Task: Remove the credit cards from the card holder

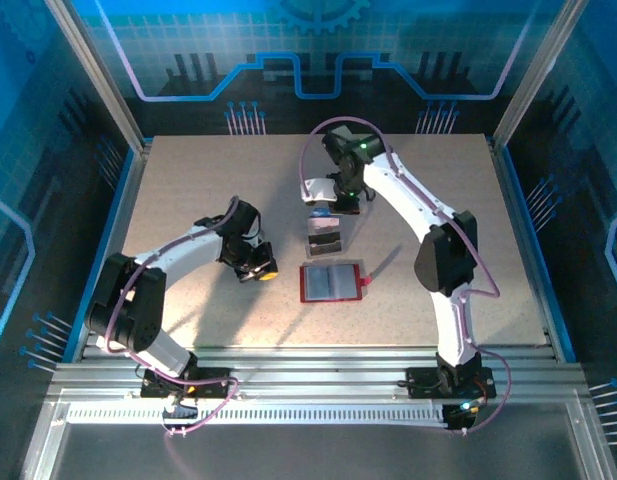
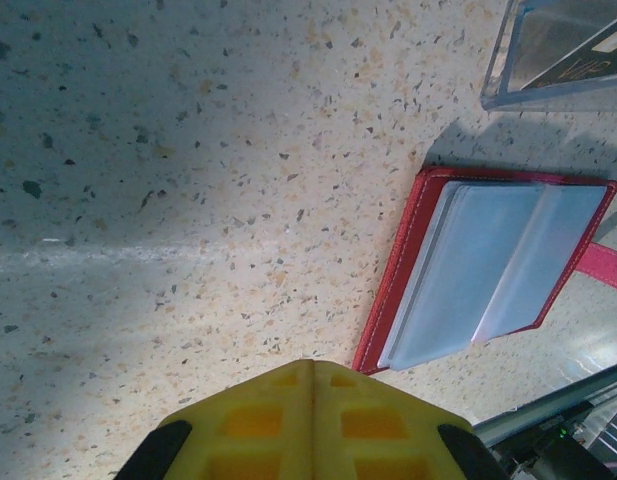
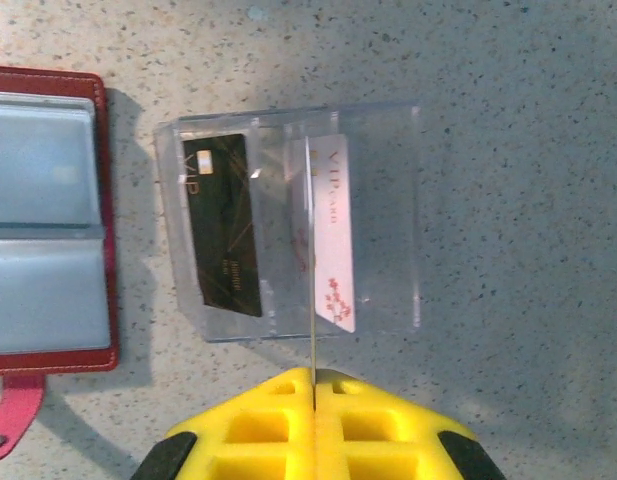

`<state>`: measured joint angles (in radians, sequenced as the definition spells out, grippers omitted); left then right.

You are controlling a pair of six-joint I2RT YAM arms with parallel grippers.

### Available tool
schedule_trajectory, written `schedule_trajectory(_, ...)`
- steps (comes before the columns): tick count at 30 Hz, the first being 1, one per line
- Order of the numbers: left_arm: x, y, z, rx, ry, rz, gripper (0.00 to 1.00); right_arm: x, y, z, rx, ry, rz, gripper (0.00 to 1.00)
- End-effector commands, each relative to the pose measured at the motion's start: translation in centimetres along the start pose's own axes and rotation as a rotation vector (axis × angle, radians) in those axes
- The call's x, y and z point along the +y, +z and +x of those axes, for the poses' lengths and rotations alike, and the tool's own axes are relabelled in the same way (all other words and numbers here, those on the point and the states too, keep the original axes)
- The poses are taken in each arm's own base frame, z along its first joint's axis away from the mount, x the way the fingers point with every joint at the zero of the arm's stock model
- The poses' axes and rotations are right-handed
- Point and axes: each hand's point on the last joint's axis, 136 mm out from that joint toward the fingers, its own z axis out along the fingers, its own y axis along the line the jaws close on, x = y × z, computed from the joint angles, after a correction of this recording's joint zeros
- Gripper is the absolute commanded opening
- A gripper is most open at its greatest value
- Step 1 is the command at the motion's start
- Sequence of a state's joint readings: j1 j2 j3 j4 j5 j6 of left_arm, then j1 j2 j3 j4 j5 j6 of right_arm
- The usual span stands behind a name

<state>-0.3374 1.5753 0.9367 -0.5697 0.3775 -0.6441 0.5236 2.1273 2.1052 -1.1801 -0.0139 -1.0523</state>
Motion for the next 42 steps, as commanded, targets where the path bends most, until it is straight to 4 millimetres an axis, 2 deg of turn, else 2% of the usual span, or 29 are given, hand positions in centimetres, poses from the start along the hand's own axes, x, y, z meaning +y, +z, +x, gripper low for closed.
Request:
schedule_trajectory(1,0.7,-0.3,0.6,0.004,0.007,-0.009,0.05,-0.3,0.2,-0.4,0.017,-0.033,-0.010,0.00)
schedule_trajectory(8,0.9,-0.3,0.8,0.007,0.004,-0.008,0.05,-1.8,1.5,-0.9,0.024,-0.048,0.001,0.00)
schedule_trajectory(15,1.1,-0.3,1.0,0.009,0.000,-0.010,0.04,-2.5,2.8,-1.1,0.026,-0.060,-0.006,0.00)
schedule_trajectory(17,1.2,-0.2,1.1,0.011,-0.003,-0.011,0.04,-2.2,4.2,-0.9,0.035,-0.060,-0.036,0.00)
schedule_trajectory(25,1.4,-0.2,1.2,0.013,-0.006,-0.014,0.04,-1.7,6.2,-0.2,0.075,-0.058,-0.089,0.00)
schedule_trajectory(35,1.5,0.0,1.4,0.023,-0.007,-0.018,0.03,-0.6,6.8,1.0,0.126,-0.038,-0.154,0.00)
schedule_trajectory(42,1.5,-0.6,1.6,0.020,-0.001,-0.023,0.03,0.0,6.8,1.7,0.147,-0.014,-0.183,0.00)
